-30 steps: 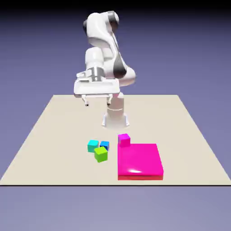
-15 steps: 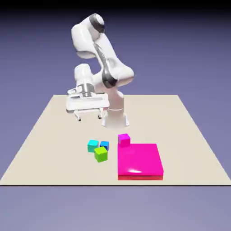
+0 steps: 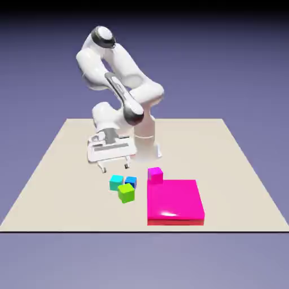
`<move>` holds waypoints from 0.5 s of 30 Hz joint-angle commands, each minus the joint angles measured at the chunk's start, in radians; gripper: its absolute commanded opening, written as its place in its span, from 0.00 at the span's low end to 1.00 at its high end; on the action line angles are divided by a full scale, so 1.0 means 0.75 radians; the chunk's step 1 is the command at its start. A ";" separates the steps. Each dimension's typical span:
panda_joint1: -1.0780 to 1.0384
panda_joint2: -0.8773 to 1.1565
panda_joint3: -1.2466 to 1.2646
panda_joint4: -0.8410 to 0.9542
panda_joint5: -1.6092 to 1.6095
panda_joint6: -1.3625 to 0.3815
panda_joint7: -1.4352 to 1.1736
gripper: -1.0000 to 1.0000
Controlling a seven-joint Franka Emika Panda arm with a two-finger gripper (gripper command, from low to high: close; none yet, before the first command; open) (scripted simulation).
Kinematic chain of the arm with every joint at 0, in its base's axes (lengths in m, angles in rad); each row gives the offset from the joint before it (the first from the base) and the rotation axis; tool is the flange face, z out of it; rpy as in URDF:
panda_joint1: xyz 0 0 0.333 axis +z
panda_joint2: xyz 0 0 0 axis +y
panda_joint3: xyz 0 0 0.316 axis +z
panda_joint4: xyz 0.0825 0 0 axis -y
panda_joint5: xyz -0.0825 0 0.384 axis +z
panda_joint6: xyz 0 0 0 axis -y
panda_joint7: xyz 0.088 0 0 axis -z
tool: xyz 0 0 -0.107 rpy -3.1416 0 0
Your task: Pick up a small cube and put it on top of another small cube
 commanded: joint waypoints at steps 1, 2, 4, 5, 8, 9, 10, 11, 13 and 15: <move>0.027 -0.005 -0.048 -0.006 -0.003 0.012 -0.032 0.50; 0.054 -0.011 -0.097 -0.012 -0.007 0.024 -0.064 0.50; 0.108 -0.021 -0.193 -0.025 -0.013 0.048 -0.128 0.50; 0.135 -0.027 -0.242 -0.031 -0.017 0.060 -0.160 0.50; 0.192 -0.038 -0.343 -0.044 -0.024 0.085 -0.228 0.50; 0.192 -0.038 -0.343 -0.044 -0.024 0.085 -0.228 0.50; 0.240 -0.068 -0.376 -0.022 -0.015 0.111 -0.241 0.50; 0.288 -0.098 -0.409 -0.001 -0.005 0.137 -0.255 0.50; 0.385 -0.158 -0.474 0.042 0.013 0.189 -0.282 0.50; 0.482 -0.218 -0.539 0.085 0.032 0.240 -0.310 0.50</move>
